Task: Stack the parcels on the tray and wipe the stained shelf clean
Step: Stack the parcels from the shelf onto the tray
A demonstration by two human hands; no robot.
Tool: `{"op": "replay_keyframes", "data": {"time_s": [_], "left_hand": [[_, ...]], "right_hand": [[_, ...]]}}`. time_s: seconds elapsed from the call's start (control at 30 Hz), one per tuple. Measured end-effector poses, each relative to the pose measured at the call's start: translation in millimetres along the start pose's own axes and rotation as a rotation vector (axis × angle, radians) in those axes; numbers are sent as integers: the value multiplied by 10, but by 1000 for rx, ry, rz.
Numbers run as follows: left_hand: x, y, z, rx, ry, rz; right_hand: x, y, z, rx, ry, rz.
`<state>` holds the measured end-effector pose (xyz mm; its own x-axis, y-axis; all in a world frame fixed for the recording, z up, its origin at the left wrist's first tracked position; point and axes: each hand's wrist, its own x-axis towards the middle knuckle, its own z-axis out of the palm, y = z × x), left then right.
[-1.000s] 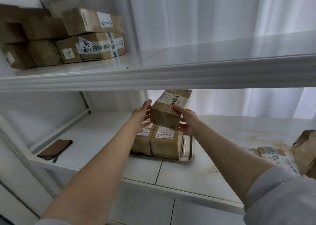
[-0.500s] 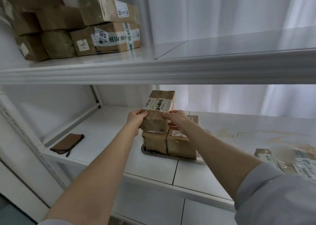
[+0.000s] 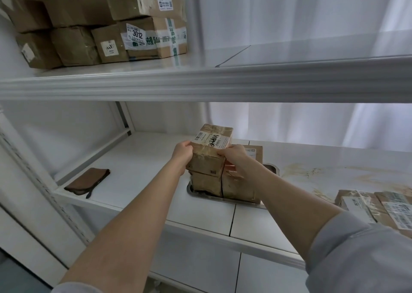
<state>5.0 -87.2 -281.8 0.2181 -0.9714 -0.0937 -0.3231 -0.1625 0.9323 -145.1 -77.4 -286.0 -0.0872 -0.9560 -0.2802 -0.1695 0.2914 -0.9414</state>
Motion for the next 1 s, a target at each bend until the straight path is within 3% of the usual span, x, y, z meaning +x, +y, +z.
{"op": "replay_keyframes", "data": {"time_s": [0.27, 0.4, 0.63, 0.83, 1.0], "left_hand": [[-63, 74, 76, 230, -16, 135], [-68, 222, 144, 383, 91, 174], [-156, 569, 658, 366, 117, 370], [-432, 800, 1379, 389, -57, 501], [-726, 962, 2050, 402, -310, 512]], "right_hand": [[-84, -41, -99, -99, 37, -91], [-110, -37, -243, -105, 124, -120], [-144, -2, -682, -125, 260, -153], [-257, 159, -1317, -95, 409, -106], [-413, 357, -1963, -168, 494, -100]]}}
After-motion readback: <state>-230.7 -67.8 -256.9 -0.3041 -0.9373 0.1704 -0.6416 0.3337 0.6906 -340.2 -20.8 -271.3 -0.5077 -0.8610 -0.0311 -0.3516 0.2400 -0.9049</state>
